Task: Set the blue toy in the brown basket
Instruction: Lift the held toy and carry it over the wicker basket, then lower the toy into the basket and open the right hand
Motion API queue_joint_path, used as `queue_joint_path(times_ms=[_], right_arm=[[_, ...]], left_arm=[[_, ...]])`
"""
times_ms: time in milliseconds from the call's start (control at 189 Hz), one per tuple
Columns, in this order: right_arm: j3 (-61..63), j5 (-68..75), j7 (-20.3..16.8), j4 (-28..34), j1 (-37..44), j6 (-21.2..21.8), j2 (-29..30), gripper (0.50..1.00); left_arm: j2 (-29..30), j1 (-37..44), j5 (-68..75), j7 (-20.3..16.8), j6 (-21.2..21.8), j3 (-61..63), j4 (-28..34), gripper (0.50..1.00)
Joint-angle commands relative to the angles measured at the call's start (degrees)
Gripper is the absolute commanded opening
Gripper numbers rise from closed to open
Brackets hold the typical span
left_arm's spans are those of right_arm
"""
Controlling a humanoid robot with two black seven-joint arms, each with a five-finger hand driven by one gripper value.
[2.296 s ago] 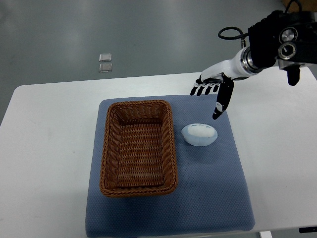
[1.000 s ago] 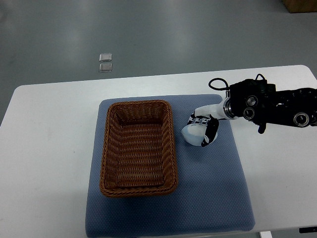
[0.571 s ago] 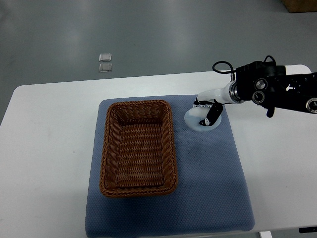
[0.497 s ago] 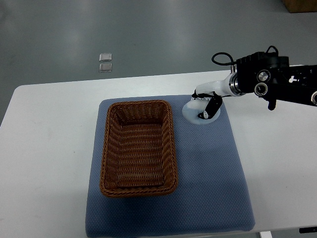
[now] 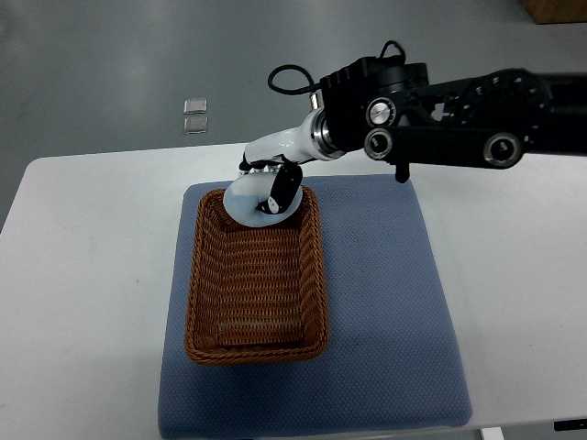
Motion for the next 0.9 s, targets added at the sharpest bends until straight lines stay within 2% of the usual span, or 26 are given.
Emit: queue_joint_path(times_ms=[0,58,376,894], right_arm=[[-1.50,0.01,-0.05,-4.16,-0.20,-0.75,6.22,0.500],[-1.59,0.01,-0.05,-6.44,-0.99,-0.84,8.86,0.500],[-2.82,-0.43,-0.13,-12.16,-6.79,-1.80,8.86,0.500],[-2.73,-0.16,-0.13,-13.13,-13.21,-2.86,8.86,0.500]], left_arm=[[0.00,0.00,-0.06,0.00,0.00,0.02,0.35,1.000],[0.00,0.00,-0.06,0.00,0.00,0.02,0.35,1.000],[0.00,0.00,-0.06,0.00,0.00,0.02,0.08,1.000],[0.00,0.00,-0.06,0.00,0.00,0.02,0.35,1.000]])
